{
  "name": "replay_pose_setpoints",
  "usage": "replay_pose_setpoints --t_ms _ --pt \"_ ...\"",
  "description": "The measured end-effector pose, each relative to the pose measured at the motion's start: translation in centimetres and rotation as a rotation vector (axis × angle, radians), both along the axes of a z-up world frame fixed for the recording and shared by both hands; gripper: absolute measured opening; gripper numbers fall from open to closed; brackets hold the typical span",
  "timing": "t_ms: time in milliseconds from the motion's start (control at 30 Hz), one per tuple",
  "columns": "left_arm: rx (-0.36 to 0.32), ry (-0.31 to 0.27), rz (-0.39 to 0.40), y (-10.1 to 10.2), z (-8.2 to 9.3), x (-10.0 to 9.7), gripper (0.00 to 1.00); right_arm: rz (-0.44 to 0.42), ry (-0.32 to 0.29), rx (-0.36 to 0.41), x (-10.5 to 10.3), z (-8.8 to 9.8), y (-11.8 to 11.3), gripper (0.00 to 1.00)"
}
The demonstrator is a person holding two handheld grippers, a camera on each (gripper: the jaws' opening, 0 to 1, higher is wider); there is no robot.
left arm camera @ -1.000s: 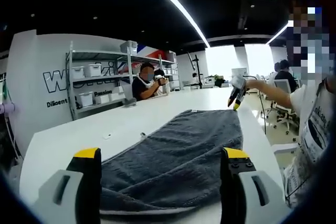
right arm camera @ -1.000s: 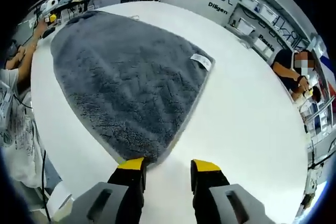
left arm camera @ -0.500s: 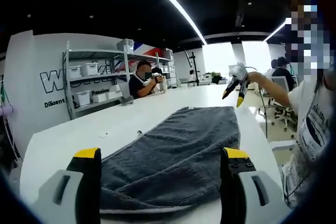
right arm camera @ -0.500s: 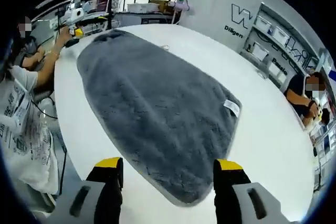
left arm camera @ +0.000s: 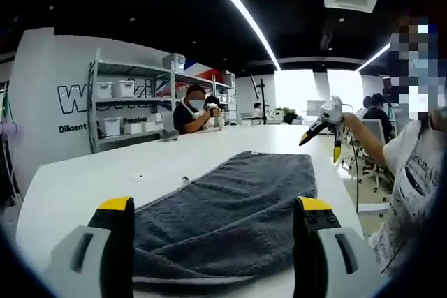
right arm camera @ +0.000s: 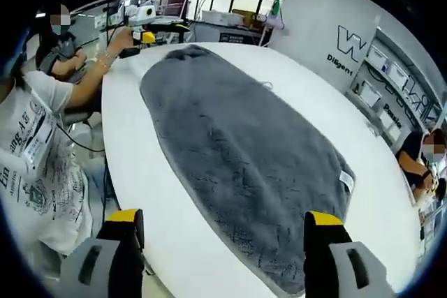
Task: Fold the towel on the table until its edges align and the towel forms a compact rectangular stack.
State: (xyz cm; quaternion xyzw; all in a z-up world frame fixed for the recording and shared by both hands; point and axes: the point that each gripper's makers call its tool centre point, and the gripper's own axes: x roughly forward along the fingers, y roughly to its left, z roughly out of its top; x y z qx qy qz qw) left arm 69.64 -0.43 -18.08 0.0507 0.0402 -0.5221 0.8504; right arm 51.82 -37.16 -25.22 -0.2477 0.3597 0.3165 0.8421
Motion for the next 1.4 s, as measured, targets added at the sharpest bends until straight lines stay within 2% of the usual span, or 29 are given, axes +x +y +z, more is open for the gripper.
replay_pose_setpoints --t_ms 267,367,467,567,700,800,867,933,967,1000,1133,1233,1267,1333,1367,1400 --pt "0.064 -0.007 0.040 1.8 0.9 -2.6 0.99 0.033 -0.070 0.050 0.3 1.8 1.1 0.99" --pt "0.079 0.020 0.069 3.0 0.7 -3.6 0.99 0.046 -0.086 0.060 0.5 2.0 1.5 0.99" --pt "0.108 0.101 0.136 4.5 -1.0 -4.2 0.97 0.071 -0.098 0.069 0.7 2.1 2.0 0.99" --pt "0.121 0.167 0.166 5.1 -2.8 -4.9 0.94 0.089 -0.107 0.084 0.7 2.0 2.4 0.99" --pt "0.122 0.238 0.172 4.9 -4.9 -5.4 0.89 0.110 -0.106 0.088 0.5 1.2 2.6 0.99" --pt "0.151 0.302 0.172 4.2 -7.2 -5.8 0.85 0.124 -0.107 0.082 0.3 0.9 2.3 0.98" --pt "0.146 0.328 0.193 3.9 -8.1 -5.5 0.81 0.127 -0.109 0.079 0.2 0.8 2.0 0.97" --pt "0.138 0.354 0.202 3.3 -9.1 -5.4 0.75 0.125 -0.112 0.093 0.1 0.9 1.7 0.97" --pt "0.130 0.366 0.205 3.1 -9.4 -5.4 0.69 0.126 -0.114 0.098 0.0 0.9 1.6 0.97" --pt "0.104 0.381 0.212 2.9 -9.4 -5.3 0.64 0.126 -0.115 0.101 -0.1 0.9 1.5 0.97" --pt "-0.016 0.426 0.233 2.6 -8.9 -4.6 0.44 0.120 -0.110 0.103 -0.4 0.6 1.0 0.97" --pt "-0.063 0.446 0.248 3.0 -8.7 -3.9 0.25 0.111 -0.105 0.099 -0.6 0.3 0.6 0.97" --pt "-0.088 0.457 0.250 3.1 -8.6 -3.7 0.21 0.105 -0.102 0.100 -0.7 0.2 0.4 0.97" --pt "-0.139 0.489 0.257 3.0 -8.5 -3.5 0.21 0.097 -0.101 0.101 -0.8 0.1 0.3 0.97" --pt "-0.147 0.513 0.252 3.0 -8.6 -3.4 0.21 0.095 -0.100 0.100 -0.8 0.1 0.2 0.97" --pt "-0.153 0.511 0.248 2.9 -8.6 -3.3 0.21 0.092 -0.100 0.099 -0.9 0.1 0.1 0.97"
